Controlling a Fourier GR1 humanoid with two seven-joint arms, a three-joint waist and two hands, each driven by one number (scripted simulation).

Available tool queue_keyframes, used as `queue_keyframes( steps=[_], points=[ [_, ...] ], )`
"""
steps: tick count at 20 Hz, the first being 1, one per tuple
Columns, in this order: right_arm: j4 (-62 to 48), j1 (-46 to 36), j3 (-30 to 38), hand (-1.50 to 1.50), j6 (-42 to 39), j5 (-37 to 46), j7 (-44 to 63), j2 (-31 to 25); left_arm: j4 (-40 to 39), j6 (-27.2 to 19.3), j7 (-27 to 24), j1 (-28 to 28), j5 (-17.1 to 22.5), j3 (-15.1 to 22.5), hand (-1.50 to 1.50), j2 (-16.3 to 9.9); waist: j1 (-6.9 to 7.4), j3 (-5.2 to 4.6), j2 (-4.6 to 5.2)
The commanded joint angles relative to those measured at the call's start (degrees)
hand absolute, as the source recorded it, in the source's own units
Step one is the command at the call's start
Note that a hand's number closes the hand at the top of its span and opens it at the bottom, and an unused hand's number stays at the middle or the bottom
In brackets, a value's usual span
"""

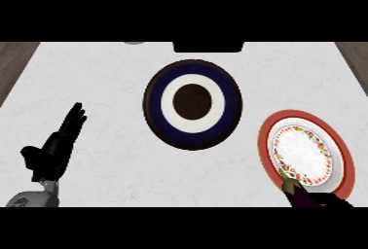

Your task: Pick the eggplant from the plate and place it in the plate

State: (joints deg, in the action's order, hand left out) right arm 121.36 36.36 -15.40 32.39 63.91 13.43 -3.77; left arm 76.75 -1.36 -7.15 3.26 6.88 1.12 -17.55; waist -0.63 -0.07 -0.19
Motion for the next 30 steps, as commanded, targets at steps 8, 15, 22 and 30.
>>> queue_keyframes(
  steps=[8,15,22,30],
  points=[
    [8.01,-8.17,-9.89,1.50,-5.95,13.70,10.13,3.72,4.19,0.33,2.59,-1.68,-1.68,0.01,0.00,1.74,0.70,0.05,0.13],
    [2.66,-32.89,-10.96,1.50,-21.40,15.58,24.97,3.76,-4.20,3.42,-1.95,2.11,-1.49,-3.11,0.00,0.38,1.07,0.01,0.32],
    [-16.89,-51.92,-7.20,1.50,-16.31,7.12,28.65,3.77,-1.97,2.57,0.46,2.29,-3.27,-1.92,0.00,2.08,1.19,0.06,0.33],
    [-43.61,-71.29,-7.64,1.50,-4.62,1.33,34.10,3.77,-1.56,3.28,-1.71,0.40,-3.65,-2.07,0.00,3.34,1.91,0.06,0.43]
  ],
)
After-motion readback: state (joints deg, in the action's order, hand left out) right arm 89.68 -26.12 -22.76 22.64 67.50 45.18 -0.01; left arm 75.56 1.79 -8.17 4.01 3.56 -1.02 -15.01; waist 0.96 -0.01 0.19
